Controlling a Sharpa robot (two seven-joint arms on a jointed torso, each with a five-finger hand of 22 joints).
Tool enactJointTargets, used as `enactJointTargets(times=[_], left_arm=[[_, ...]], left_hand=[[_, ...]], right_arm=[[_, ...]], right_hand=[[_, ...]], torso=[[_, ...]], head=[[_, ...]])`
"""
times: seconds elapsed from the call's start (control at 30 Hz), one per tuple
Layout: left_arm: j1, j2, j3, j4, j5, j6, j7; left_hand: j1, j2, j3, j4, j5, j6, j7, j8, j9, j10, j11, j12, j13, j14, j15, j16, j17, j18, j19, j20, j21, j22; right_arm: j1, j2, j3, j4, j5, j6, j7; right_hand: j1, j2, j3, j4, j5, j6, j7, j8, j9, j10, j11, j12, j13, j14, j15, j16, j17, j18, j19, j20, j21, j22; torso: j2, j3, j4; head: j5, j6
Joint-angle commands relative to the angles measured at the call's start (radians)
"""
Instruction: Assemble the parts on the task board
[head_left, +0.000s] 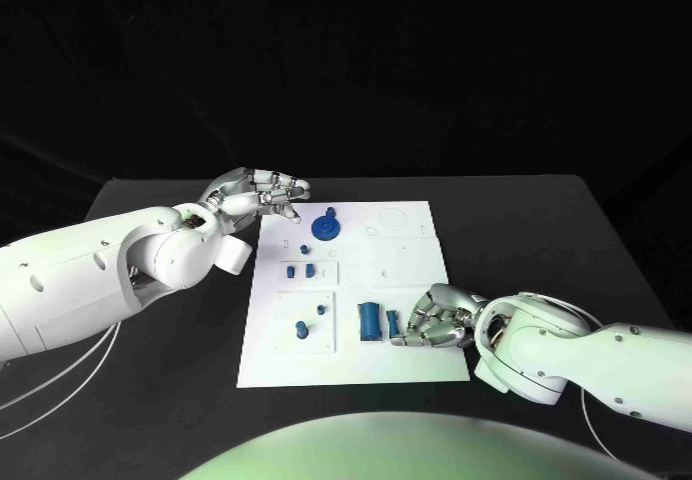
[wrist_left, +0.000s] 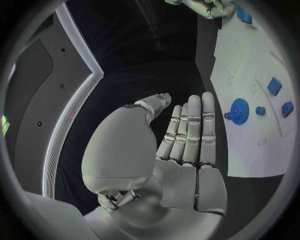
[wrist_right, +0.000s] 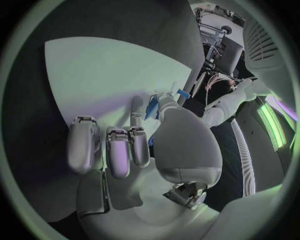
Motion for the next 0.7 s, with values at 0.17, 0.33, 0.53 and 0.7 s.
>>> enactJointTargets(times=[0.17,0.33,0.53,0.7], left_arm=[[0.000,0.001,0.001,0.002,-0.004,0.016,0.002],[0.000,0.001,0.000,0.002,-0.004,0.016,0.001],[0.000,0.002,0.000,0.001,-0.004,0.016,0.001],[0.000,0.002,0.000,0.000,-0.004,0.017,0.001]], left_hand=[[0.014,0.010,0.007,-0.002,0.005,-0.005,0.001,-0.005,-0.001,-0.010,0.001,0.004,-0.002,-0.003,0.004,-0.004,-0.002,0.013,0.008,-0.003,-0.003,0.000],[0.015,0.011,0.007,-0.003,0.005,-0.005,0.001,-0.005,-0.001,-0.010,0.001,0.004,-0.002,-0.003,0.003,-0.004,-0.002,0.013,0.008,-0.003,-0.003,0.001],[0.016,0.012,0.008,-0.004,0.005,-0.005,0.001,-0.005,-0.001,-0.010,0.001,0.004,-0.002,-0.003,0.003,-0.004,-0.002,0.013,0.008,-0.003,-0.002,0.001],[0.016,0.012,0.008,-0.004,0.005,-0.005,0.001,-0.005,-0.001,-0.010,0.001,0.004,-0.002,-0.003,0.003,-0.004,-0.002,0.013,0.008,-0.003,-0.002,0.001]], right_arm=[[0.002,0.001,0.000,-0.011,0.000,0.040,0.000],[0.002,-0.002,0.000,-0.009,0.000,0.049,0.002],[0.002,-0.002,0.000,-0.006,0.000,0.054,0.005],[0.002,-0.005,0.000,0.000,-0.001,0.052,0.009]], right_hand=[[0.063,0.000,-0.020,-0.002,-0.011,0.002,0.002,-0.007,-0.006,0.085,-0.002,0.003,0.235,0.093,-0.003,0.001,0.212,-0.010,0.028,-0.001,-0.001,0.195],[0.084,-0.003,-0.024,-0.002,-0.012,0.002,0.002,-0.008,-0.007,0.085,-0.002,0.003,0.235,0.092,-0.003,0.000,0.210,-0.009,0.027,-0.001,-0.004,0.195],[0.092,-0.004,-0.026,-0.003,-0.011,0.002,0.002,-0.009,-0.008,0.085,-0.002,0.004,0.235,0.092,-0.003,0.001,0.210,-0.009,0.027,-0.001,-0.004,0.195],[0.093,-0.005,-0.027,-0.002,-0.011,0.002,0.003,-0.009,-0.008,0.085,-0.002,0.003,0.235,0.092,-0.003,0.000,0.210,-0.009,0.027,-0.001,-0.004,0.195]], torso=[[0.000,-0.0008,-0.0015],[-0.001,-0.0001,-0.0005],[-0.001,0.0002,-0.0014],[-0.001,0.0003,-0.0010]], head=[[0.001,0.000],[0.001,0.000],[0.001,0.000],[0.000,0.000]])
